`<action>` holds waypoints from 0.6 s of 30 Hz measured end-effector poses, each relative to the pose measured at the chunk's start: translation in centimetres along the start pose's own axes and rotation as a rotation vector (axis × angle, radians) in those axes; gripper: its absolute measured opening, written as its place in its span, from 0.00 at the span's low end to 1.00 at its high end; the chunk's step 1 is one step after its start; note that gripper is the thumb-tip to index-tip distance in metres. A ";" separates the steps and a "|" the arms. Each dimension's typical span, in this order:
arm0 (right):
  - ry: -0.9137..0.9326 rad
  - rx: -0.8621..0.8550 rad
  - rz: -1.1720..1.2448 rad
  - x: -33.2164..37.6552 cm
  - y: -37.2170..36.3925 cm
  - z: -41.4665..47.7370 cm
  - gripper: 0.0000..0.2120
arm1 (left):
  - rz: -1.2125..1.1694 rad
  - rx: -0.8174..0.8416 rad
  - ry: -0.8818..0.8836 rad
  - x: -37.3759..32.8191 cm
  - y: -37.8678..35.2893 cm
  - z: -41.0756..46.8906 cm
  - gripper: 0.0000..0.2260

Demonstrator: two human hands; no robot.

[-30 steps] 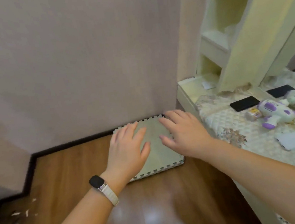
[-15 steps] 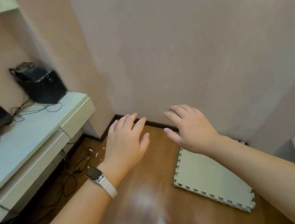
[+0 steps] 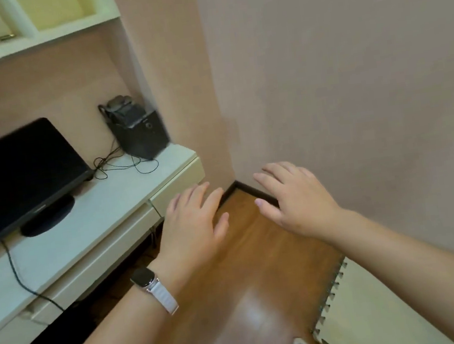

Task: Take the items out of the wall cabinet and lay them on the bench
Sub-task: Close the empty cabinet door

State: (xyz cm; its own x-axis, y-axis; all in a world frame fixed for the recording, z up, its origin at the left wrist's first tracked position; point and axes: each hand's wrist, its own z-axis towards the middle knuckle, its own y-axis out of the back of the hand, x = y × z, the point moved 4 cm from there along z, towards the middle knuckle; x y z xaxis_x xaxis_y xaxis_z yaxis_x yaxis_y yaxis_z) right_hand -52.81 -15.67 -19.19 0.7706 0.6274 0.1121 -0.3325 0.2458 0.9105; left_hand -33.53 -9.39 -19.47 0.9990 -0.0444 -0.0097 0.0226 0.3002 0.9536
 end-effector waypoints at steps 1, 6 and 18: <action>0.013 -0.004 0.011 -1.2 0.0 1.3 0.26 | 0.006 -0.002 0.005 -0.1 -0.3 1.6 0.22; 0.070 -0.011 0.069 -7.0 0.2 8.4 0.26 | 0.039 -0.050 0.063 -0.5 -0.1 9.2 0.23; 0.218 -0.088 0.151 -9.0 0.0 24.3 0.28 | 0.190 -0.191 0.161 7.0 3.8 20.2 0.21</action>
State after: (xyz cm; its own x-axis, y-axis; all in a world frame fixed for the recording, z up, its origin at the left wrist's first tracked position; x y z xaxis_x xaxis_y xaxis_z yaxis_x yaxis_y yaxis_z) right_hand -46.54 -39.31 -10.56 0.5767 0.8036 0.1470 -0.4878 0.1944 0.8510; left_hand -27.29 -27.82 -9.87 0.9791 0.1765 0.1011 -0.1732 0.4628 0.8693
